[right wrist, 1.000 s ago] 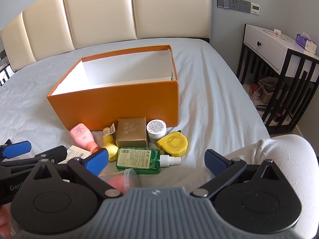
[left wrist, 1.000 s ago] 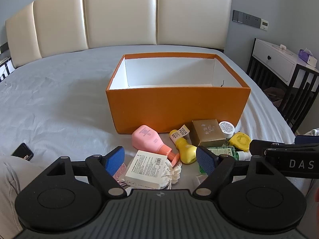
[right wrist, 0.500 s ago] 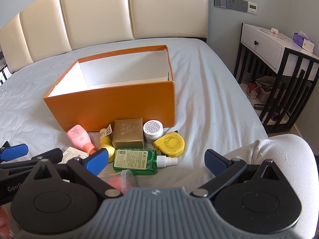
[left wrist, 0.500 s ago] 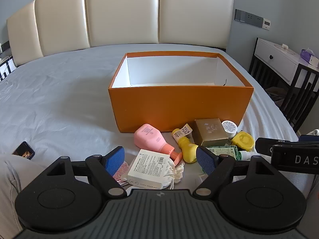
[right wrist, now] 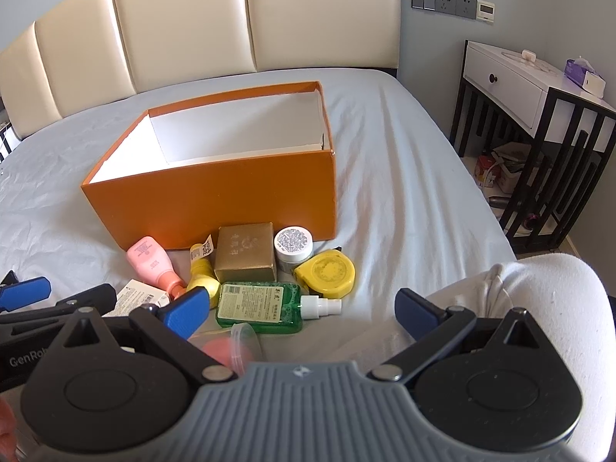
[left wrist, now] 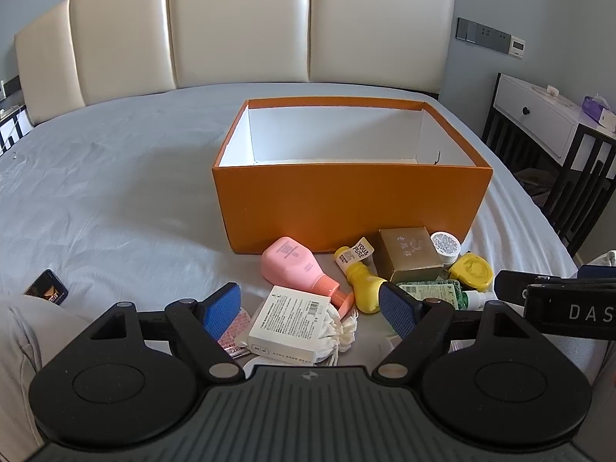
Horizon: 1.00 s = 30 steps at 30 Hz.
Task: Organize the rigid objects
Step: 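Close the right tool on the clear cup with pink ball while left tool approaches white package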
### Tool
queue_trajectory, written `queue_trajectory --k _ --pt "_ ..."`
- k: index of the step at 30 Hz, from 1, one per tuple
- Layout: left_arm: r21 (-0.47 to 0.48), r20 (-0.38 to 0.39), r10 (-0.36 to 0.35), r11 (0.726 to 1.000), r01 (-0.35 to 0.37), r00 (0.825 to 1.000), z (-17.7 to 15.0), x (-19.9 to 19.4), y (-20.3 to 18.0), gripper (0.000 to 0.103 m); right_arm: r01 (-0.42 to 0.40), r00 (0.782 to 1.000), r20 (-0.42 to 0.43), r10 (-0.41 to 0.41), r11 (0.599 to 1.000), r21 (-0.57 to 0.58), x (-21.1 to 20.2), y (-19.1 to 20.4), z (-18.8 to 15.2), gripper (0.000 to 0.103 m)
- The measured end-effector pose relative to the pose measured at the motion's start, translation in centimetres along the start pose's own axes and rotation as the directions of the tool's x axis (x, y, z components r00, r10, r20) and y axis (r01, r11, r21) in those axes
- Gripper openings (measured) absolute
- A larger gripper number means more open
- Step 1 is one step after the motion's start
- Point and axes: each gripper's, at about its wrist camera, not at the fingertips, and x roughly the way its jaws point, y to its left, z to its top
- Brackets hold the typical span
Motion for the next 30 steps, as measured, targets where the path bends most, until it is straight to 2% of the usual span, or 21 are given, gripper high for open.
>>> queue_trajectory --k 5,11,16,20,22,24,27,30 --pt "-0.004 -0.012 0.001 1.000 -0.001 1.000 -0.1 0.3 0.2 0.095 -0.002 1.000 -0.005 0.002 1.000 0.001 0.1 0.1 0.0 0.100" --pt "-0.006 -0.036 -0.023 1.000 0.023 0.999 -0.2 0.5 0.7 0.095 -0.071 0.997 -0.040 0.073 0.996 0.056 1.2 -0.6 -0.1 0.100" --pt "0.008 -0.071 -0.052 0.999 0.052 0.996 -0.1 1.3 1.4 0.081 -0.076 0.996 -0.046 0.077 0.997 0.030 2.1 -0.1 -0.1 0.100" --pt "0.001 -0.135 -0.110 0.994 0.111 0.985 -0.1 2.4 1.9 0.074 -0.110 0.990 -0.088 0.112 0.993 0.029 2.9 0.2 0.0 0.099" --pt "0.004 -0.154 -0.136 0.990 0.138 0.979 -0.1 2.7 2.2 0.072 -0.128 0.985 -0.117 0.130 0.991 0.022 3.3 0.6 -0.1 0.089" --pt "0.005 -0.194 -0.137 0.990 0.141 0.971 0.0 3.2 2.5 0.072 -0.139 0.979 -0.148 0.139 0.990 0.011 3.8 1.0 -0.2 0.083" --pt "0.011 -0.255 -0.144 0.988 0.151 0.956 0.4 3.8 3.1 0.072 -0.161 0.972 -0.175 0.156 0.987 -0.014 4.0 1.7 -0.3 0.082" --pt "0.031 -0.296 -0.120 0.990 0.135 0.948 0.8 4.2 3.6 0.076 -0.190 0.958 -0.225 0.179 0.981 -0.030 4.5 2.7 -0.5 0.082"
